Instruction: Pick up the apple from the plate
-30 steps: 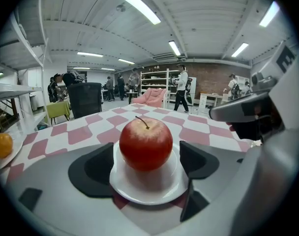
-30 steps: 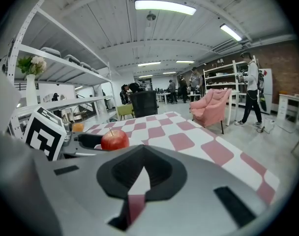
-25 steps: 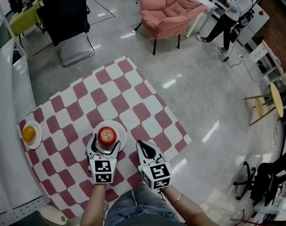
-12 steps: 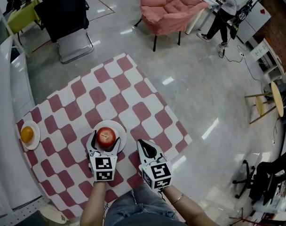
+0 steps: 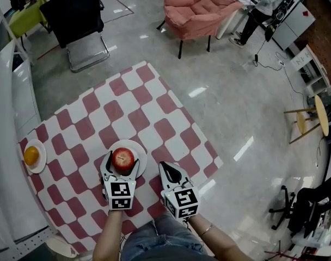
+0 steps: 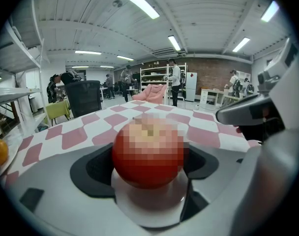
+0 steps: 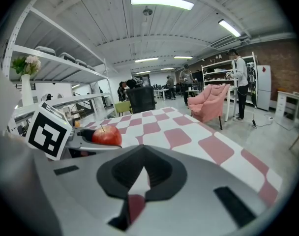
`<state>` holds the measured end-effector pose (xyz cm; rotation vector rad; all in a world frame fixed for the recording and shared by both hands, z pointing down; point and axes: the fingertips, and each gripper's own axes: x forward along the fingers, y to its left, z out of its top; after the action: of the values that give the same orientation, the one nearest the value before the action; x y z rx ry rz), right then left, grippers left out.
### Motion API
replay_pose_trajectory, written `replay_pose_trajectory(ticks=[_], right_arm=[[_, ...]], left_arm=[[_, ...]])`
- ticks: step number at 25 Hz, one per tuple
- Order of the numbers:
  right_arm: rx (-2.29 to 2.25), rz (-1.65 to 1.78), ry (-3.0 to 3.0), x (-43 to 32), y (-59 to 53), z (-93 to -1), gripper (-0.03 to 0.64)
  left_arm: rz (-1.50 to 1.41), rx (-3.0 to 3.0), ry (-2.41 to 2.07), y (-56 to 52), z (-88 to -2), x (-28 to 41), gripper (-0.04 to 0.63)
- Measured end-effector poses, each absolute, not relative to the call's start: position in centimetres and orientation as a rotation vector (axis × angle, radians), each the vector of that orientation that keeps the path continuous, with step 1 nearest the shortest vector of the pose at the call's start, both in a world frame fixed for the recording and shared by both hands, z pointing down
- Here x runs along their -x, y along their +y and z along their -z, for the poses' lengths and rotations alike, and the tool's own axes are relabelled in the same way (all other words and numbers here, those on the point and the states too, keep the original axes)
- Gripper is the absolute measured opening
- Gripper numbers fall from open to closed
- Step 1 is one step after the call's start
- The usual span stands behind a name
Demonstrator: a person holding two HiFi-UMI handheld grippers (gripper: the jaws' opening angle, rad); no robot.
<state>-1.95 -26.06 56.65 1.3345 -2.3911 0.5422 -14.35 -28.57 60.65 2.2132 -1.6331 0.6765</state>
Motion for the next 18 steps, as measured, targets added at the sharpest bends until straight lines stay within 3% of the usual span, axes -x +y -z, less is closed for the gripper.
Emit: replay_pose_trajectory(ticks=[18], right_arm=[[-1.332, -0.496, -2.424, 1.9, -25.2, -55.0, 0.011]], left_arm=[[-0.651, -2.243, -1.665, -28.0, -58.1, 14.3, 0.402]])
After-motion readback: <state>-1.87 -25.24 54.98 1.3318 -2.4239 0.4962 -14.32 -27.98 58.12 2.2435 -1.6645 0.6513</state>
